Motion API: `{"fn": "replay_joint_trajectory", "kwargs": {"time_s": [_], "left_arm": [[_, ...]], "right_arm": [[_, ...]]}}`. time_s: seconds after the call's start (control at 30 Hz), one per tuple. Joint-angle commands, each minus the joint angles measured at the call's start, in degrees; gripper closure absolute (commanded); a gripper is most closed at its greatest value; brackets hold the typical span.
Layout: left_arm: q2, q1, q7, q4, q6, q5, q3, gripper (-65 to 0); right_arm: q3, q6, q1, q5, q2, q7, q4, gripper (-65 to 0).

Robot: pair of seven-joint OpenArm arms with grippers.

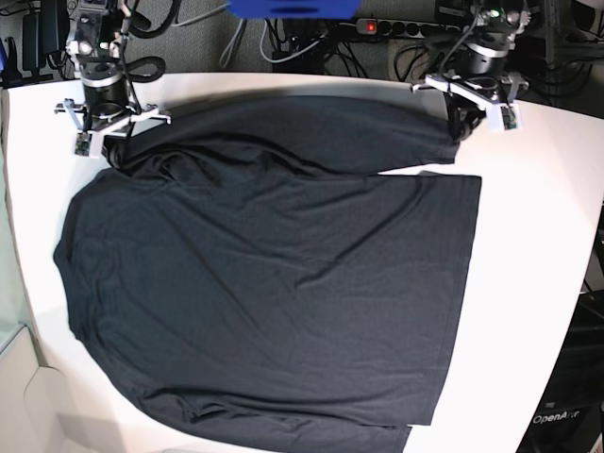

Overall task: Fold the T-shirt properly
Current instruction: 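Lift the held edge with both grippers and fold a strip over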

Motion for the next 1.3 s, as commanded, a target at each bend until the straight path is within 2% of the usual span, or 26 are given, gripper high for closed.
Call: {"fn": "replay_joint_trajectory", "kwargs": {"time_s": [0.0, 0.07, 0.2, 0.27, 0.57, 0.87, 1.07, 1.27], "left_arm": [[-0.15, 0.07, -1.29, 1.15, 0.12, -0.38, -1.77, 0.0], [-0.06, -1.95, -0.15, 1.15, 0.12, -0.38, -3.53, 0.0], [0.03, -7.75, 10.4, 1.5, -0.23, -0.47, -7.58, 0.0], [0.64, -10.13, 13.65, 1.5, -0.31, -0.47, -9.07, 0.0], [0.55, -19.44, 22.53, 1.5, -0.4, -0.38, -10.3, 0.0], [0.64, -26.92, 28.16, 0.8, 0.04, 0.06, -10.04, 0.0], [0.64, -28.94, 28.16, 0.27, 0.12, 0.15, -9.86, 0.0], [0.55, -31.05, 28.07, -5.18, 0.12, 0.15, -10.04, 0.0]], "right_arm": [[0.18, 0.26, 0.12, 0.25, 0.61, 1.52, 0.94, 0.0], [0.18, 0.26, 1.17, 0.17, 0.61, 1.52, 1.03, 0.0], [0.18, 0.26, 2.67, 0.17, 0.88, 1.52, 0.94, 0.0], [0.18, 0.26, 3.46, 0.17, 1.67, 1.43, 1.03, 0.0], [0.18, 0.26, 7.59, 0.08, 2.28, 1.43, 0.85, 0.0], [0.1, 0.26, 13.48, 0.08, 2.64, 1.43, -3.19, 0.0], [0.1, 0.26, 17.61, 0.08, 2.72, 1.43, -7.77, 0.0], [-0.26, 0.35, 20.25, 0.08, 3.16, 1.43, -9.0, 0.0]]}}
